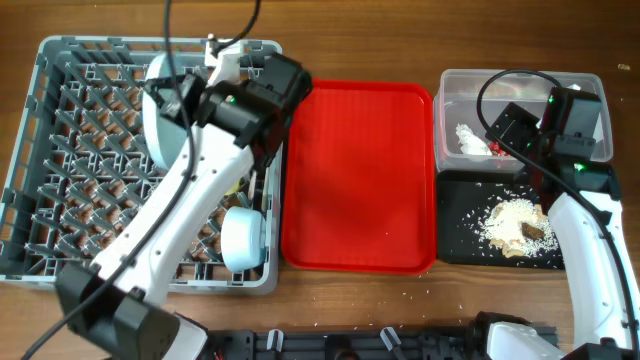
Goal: Sort waste into correct bins and load items into the dishwasher rack
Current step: 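Lift the light-blue plate and carry it left into the rack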
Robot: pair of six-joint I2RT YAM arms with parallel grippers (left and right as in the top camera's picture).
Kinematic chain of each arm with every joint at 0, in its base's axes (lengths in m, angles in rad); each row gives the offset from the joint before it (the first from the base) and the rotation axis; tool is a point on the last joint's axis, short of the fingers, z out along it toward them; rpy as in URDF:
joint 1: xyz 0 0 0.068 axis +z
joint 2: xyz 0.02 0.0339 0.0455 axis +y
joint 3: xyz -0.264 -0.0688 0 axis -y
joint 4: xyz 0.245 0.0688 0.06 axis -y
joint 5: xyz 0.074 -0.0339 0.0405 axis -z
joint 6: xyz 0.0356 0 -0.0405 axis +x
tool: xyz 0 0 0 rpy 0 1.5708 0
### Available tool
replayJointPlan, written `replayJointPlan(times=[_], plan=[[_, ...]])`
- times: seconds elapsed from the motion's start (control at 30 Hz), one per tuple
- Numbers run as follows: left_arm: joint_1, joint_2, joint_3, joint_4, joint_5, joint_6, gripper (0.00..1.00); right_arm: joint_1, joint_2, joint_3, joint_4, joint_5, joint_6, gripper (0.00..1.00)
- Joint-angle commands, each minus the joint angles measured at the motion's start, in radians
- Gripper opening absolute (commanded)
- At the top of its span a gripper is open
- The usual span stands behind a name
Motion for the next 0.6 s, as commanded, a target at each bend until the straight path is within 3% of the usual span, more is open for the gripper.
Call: replayJointPlan(times=[0.0, 0.23, 0.57], plan=[[0.022, 0.064, -0.003, 0.082, -0.046, 0.214, 0.04, 0.0, 0.004, 0.016, 0.0, -0.005, -0.011, 1.0], [0.165, 0.104, -0.016, 0.122, -0.009, 0.241, 0.04, 0.0, 0.004, 0.016, 0.0, -0.006, -0.01, 1.0], [0.183, 0.104, -0.128, 0.224, 0.087, 0.222, 0.04, 0.0, 0.004, 0.016, 0.0, -0.006, -0.01, 1.0]])
